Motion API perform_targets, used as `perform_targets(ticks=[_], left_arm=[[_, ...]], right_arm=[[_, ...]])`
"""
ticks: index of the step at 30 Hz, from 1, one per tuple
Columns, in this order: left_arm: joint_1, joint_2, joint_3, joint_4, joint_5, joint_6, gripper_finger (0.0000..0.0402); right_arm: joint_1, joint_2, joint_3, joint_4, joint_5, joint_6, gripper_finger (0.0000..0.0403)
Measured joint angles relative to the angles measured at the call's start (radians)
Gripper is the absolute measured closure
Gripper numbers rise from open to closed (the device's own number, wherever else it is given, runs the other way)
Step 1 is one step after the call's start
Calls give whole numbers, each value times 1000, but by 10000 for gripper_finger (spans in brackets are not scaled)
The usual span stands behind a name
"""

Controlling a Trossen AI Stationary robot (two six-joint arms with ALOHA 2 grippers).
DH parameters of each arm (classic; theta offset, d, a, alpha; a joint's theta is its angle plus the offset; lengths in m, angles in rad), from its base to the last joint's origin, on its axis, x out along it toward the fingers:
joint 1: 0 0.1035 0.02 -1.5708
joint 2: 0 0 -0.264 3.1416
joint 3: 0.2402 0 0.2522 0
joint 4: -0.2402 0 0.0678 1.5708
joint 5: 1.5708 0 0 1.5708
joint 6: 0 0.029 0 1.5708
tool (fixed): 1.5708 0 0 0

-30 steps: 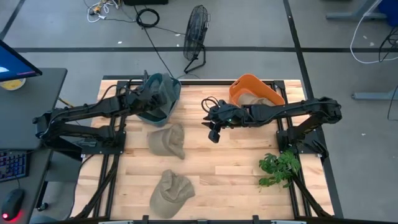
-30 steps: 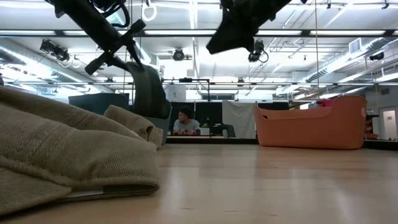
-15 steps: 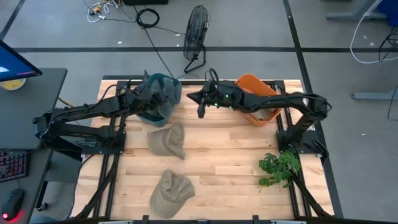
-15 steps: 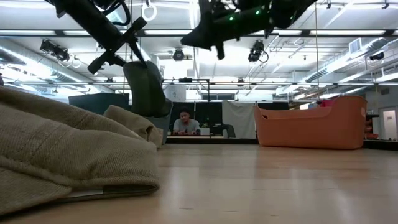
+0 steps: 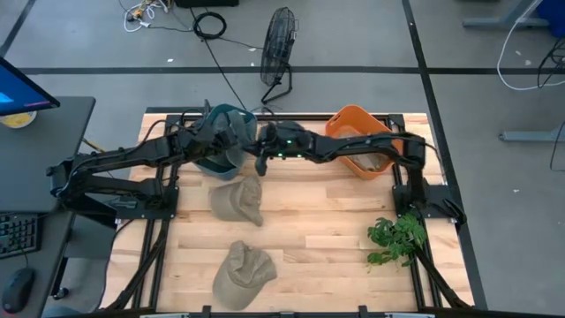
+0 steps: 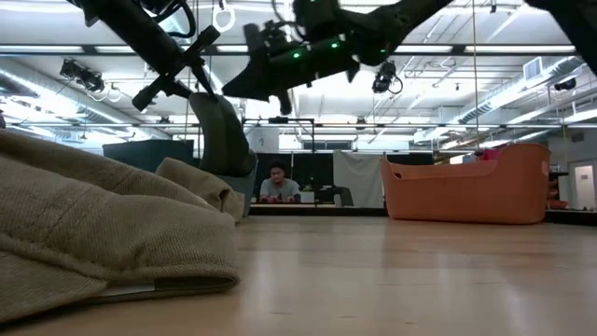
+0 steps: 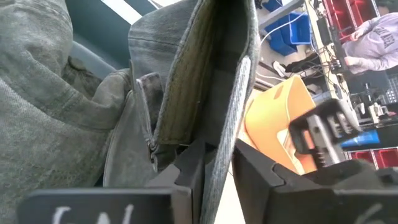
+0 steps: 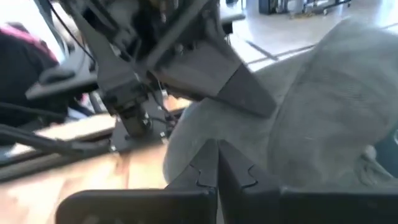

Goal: Pick & Place hat
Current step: Put the blue cap into the blue bin

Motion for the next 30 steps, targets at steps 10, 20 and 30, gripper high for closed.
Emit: perform_targets(ticks=[10,20,30], left_arm=[[0,0,-1,-14,50,67,286],[-1,-28,-1,-26,44,99,234],[-1,-127,-1,171,-7,290,256]], right_arm=[[-12,85,150,-145,58,-79,402],[-75,83,151,-170,110,-77,403],[-102,82,151,-170,51,-78,403]])
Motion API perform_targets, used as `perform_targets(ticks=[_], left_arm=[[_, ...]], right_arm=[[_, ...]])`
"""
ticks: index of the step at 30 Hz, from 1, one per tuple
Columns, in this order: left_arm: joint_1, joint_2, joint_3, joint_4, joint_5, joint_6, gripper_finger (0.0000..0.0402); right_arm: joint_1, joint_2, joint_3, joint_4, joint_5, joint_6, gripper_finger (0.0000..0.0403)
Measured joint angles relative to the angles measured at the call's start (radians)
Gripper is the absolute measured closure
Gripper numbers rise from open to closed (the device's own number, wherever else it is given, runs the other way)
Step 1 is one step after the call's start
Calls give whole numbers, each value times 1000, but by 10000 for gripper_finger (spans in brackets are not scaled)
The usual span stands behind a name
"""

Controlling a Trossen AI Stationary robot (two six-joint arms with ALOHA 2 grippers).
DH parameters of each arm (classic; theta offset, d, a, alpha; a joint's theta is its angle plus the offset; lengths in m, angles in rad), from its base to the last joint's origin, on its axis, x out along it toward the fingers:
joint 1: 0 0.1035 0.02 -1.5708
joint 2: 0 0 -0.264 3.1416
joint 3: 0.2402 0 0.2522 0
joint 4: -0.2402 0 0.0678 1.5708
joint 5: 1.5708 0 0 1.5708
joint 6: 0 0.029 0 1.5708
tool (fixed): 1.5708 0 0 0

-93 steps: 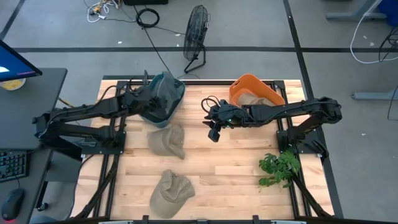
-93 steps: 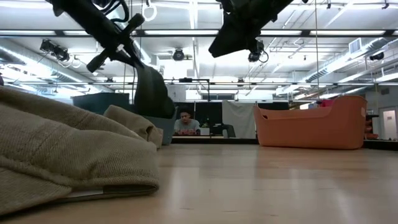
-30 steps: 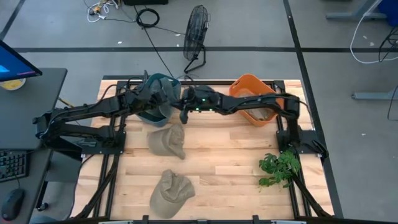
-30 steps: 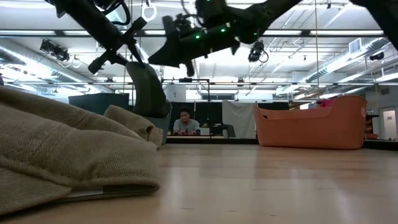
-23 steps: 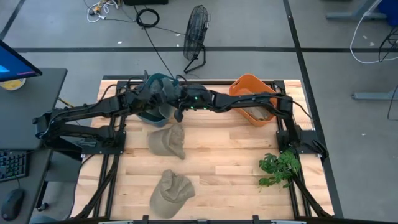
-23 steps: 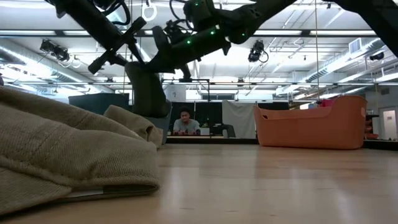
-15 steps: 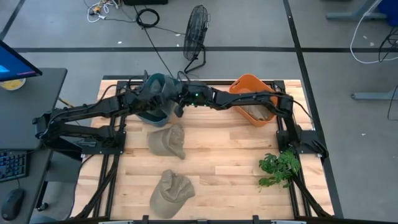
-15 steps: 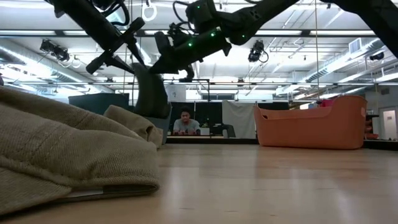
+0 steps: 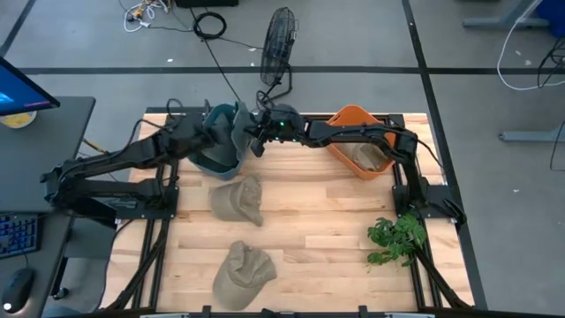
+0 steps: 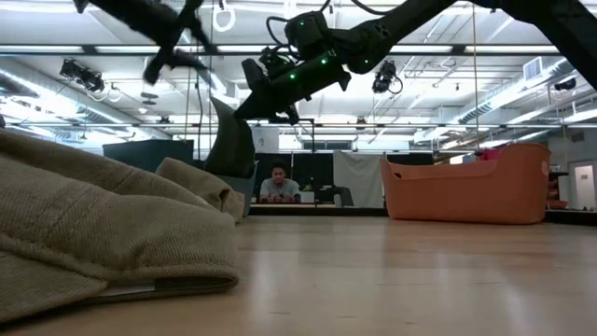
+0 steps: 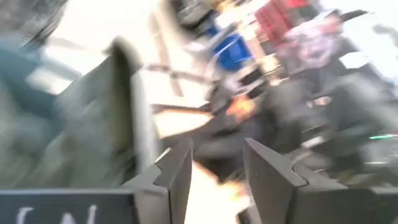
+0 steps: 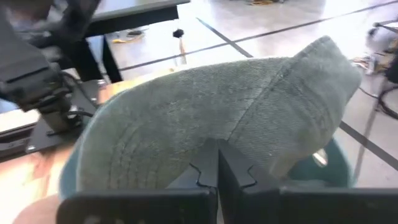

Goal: Pick & Place hat
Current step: Put the blue cap into the blue bin

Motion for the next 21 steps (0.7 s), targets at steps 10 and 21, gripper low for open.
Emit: perform_targets(ticks=[10,21], left_arm=[[-9,111,2,169,116,94,335],[24,216,0,63,111,33,397]], right_arm=[[5,0,0,88,-59,-3,403],[10,-4,0,-11,-41,-4,403]])
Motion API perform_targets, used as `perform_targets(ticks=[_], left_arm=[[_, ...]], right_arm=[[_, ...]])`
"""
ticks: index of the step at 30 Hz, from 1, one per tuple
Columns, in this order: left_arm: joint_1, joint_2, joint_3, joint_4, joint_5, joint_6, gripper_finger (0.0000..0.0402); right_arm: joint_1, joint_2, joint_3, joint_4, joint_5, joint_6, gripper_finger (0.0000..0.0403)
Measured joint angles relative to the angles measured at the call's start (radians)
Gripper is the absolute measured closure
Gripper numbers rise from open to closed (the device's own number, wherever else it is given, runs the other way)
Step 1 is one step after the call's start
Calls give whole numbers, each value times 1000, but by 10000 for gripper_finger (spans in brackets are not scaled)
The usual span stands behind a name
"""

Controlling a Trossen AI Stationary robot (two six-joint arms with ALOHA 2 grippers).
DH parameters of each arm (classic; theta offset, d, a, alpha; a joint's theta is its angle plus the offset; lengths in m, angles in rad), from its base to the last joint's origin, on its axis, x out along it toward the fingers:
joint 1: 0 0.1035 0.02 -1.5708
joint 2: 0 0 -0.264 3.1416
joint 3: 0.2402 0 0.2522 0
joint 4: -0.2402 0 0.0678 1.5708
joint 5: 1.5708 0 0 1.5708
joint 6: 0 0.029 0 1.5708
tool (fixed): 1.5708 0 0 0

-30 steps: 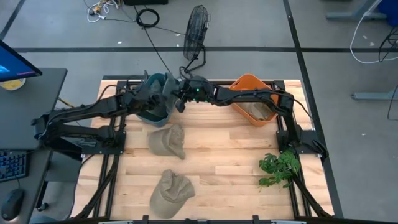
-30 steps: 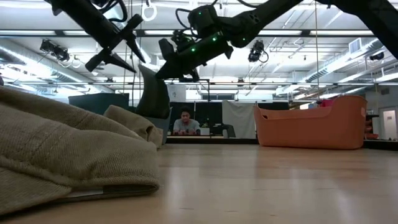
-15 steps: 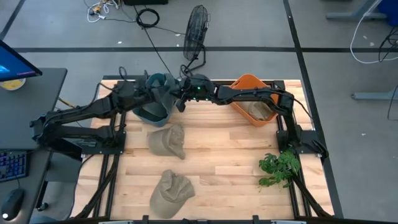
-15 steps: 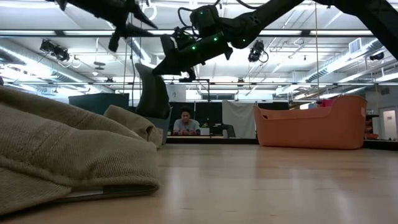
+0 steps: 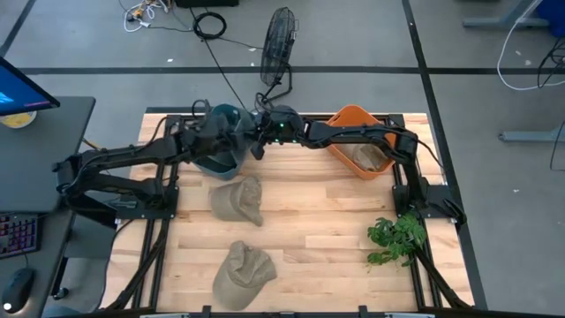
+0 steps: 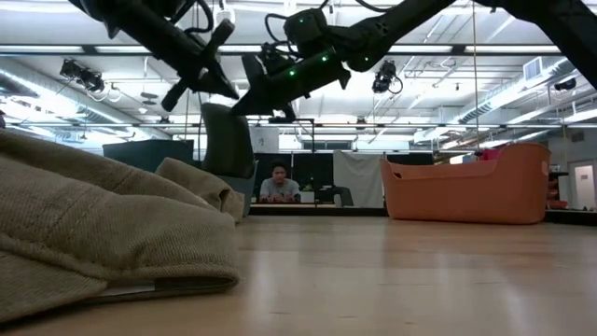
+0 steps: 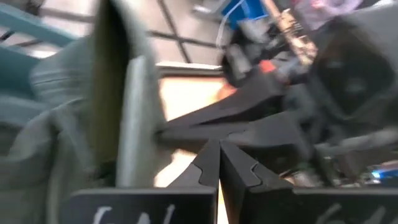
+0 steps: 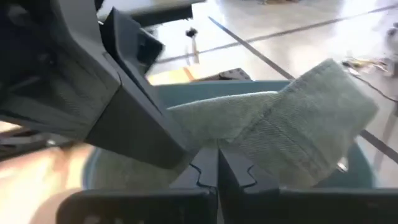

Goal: Pick & Place hat
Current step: Put the blue cap into the blue bin

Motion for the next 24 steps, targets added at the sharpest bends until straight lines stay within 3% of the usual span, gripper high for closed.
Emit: perform_targets(ticks=[7,14,24], left_arm=[[4,-11,1,-74,-4,-14,397],[20,-11,1,-138,-37,-27,397],[54,-126,0,-181,-103,-39,397]], right_arm=[[3,-42,-1,-59,157,-62,403],[0,-108,-1,-114,146,-82,403],[34,-284,-2,-430,141,-135,403]])
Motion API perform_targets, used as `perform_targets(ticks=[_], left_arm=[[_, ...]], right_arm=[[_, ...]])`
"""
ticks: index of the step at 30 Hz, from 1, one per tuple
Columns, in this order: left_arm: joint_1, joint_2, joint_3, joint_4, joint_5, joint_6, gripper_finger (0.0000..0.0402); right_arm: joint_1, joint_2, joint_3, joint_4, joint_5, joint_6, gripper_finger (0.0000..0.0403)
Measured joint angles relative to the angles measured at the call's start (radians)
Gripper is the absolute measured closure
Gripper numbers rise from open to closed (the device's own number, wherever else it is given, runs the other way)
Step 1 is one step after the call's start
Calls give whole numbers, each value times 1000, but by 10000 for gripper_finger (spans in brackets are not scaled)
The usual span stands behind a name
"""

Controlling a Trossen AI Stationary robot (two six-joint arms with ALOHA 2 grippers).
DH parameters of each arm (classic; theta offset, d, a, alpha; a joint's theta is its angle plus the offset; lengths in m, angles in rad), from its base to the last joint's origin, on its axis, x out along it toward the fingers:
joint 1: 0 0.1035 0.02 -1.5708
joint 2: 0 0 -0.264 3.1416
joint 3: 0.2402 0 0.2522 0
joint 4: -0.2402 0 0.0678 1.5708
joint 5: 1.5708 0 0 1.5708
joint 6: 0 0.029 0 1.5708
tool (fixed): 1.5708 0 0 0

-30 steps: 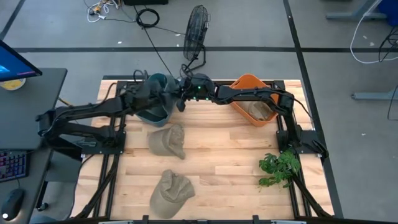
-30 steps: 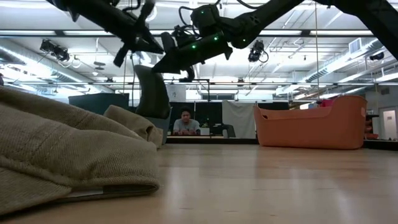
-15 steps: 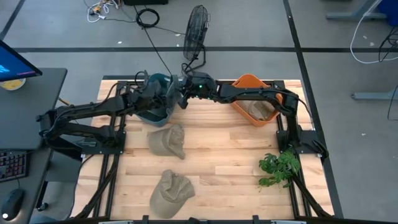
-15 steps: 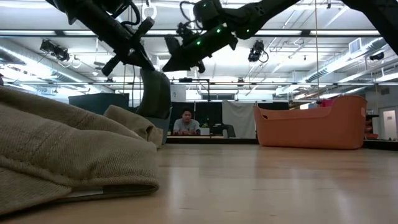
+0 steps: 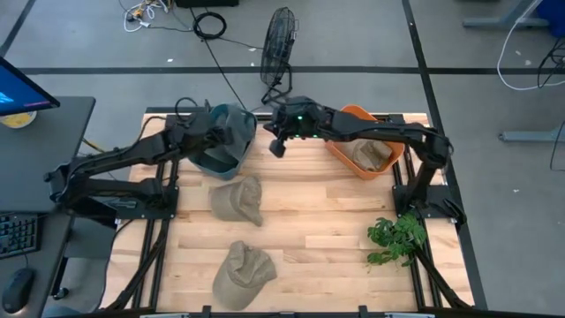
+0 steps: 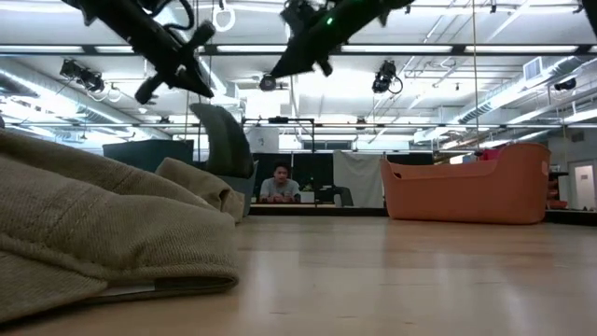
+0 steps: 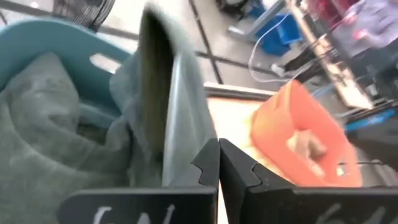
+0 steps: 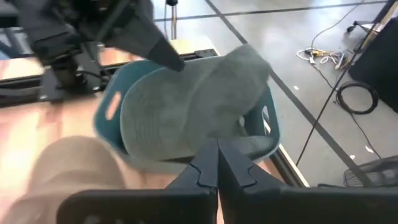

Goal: Pick & Place hat
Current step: Put the blue cap into the blue bin, then put the top brown cap into the orange bin

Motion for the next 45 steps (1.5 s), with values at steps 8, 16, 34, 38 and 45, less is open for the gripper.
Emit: perform_targets(ticks=[8,16,34,38,45], left_arm=[[5,-99,1,-263,-81,-37,397],[0,-105,0,-203,-77,-18,400],[-50,115,0,-62,19,132,401],[-27,107,0,-150,-15,96,401],[25,85,1,-264,-23,72,401]], right_arm=[[51,-160,1,-156,-2,5,403],[102,-188,2,-189,-79,32,403],[167,-314,1,-293,2,121,403],[176,-325,1,-311,3,123,403],[191,-328,1,-339,4,142,403]])
